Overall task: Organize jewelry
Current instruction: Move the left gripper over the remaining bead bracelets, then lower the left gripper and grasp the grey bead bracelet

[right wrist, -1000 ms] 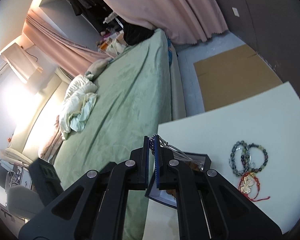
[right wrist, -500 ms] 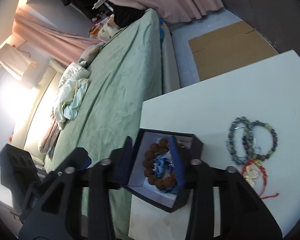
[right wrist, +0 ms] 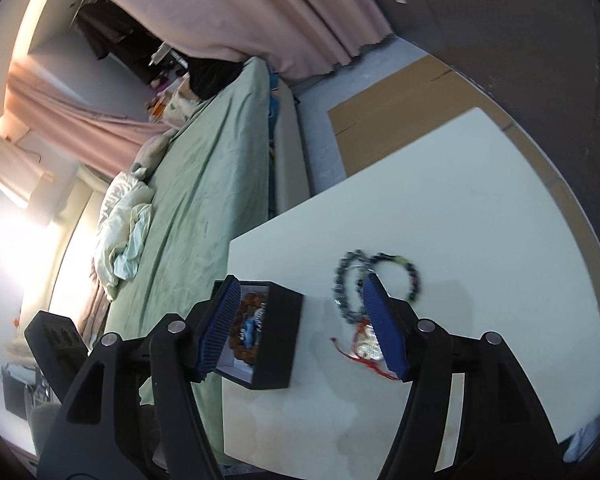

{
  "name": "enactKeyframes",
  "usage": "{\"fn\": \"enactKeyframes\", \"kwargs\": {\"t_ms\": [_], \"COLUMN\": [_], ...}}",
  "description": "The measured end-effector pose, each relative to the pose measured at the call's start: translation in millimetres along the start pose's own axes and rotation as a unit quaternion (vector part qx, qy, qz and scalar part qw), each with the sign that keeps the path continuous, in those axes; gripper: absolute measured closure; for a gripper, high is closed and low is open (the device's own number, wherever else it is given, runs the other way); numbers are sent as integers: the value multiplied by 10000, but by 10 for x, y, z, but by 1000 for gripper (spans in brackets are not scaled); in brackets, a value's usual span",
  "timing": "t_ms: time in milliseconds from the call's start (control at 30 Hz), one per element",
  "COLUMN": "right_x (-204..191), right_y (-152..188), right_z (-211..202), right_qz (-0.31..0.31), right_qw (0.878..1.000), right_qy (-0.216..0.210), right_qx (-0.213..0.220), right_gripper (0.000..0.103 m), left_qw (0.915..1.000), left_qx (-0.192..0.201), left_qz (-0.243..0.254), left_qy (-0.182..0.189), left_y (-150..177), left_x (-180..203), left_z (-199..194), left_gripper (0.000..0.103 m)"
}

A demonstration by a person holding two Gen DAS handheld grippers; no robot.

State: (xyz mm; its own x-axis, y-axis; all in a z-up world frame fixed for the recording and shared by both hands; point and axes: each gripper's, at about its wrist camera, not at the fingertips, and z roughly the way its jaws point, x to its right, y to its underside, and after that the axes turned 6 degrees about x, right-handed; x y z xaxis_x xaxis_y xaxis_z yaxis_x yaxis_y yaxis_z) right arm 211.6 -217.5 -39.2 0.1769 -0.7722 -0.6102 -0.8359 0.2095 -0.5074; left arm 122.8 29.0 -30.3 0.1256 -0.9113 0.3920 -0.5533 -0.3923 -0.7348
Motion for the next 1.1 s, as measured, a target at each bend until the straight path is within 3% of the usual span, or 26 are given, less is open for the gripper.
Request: {"fn": "enactKeyframes", "kwargs": {"t_ms": [100,267,500,700,1100], "right_x": [126,341,634,815,851], "right_y": [-15,4,-45,-65,-58], "right_z": [-57,-197,-270,-254,-283], "right_qz": [84,268,657,1080,1219], "right_qw": [9999,9996,9964,9933,9922], "right_qy": [84,128,506,393,258], "right_qx": [-2,25,167,102,62], "right_gripper": [39,39,39,39,39], "left_qw": [9998,9980,9941,9907,9804], "left_qx": [-28,-293,-622,-809,-1115], "left_qz": [170,454,811,1064,1624], "left_qy": [129,340,373,257,-36], "left_y": [47,146,329,473,723], "left_x": [185,465,696,805,999], "left_z": [79,303,602,820,1218], "left_gripper": [11,28,51,63,70]}}
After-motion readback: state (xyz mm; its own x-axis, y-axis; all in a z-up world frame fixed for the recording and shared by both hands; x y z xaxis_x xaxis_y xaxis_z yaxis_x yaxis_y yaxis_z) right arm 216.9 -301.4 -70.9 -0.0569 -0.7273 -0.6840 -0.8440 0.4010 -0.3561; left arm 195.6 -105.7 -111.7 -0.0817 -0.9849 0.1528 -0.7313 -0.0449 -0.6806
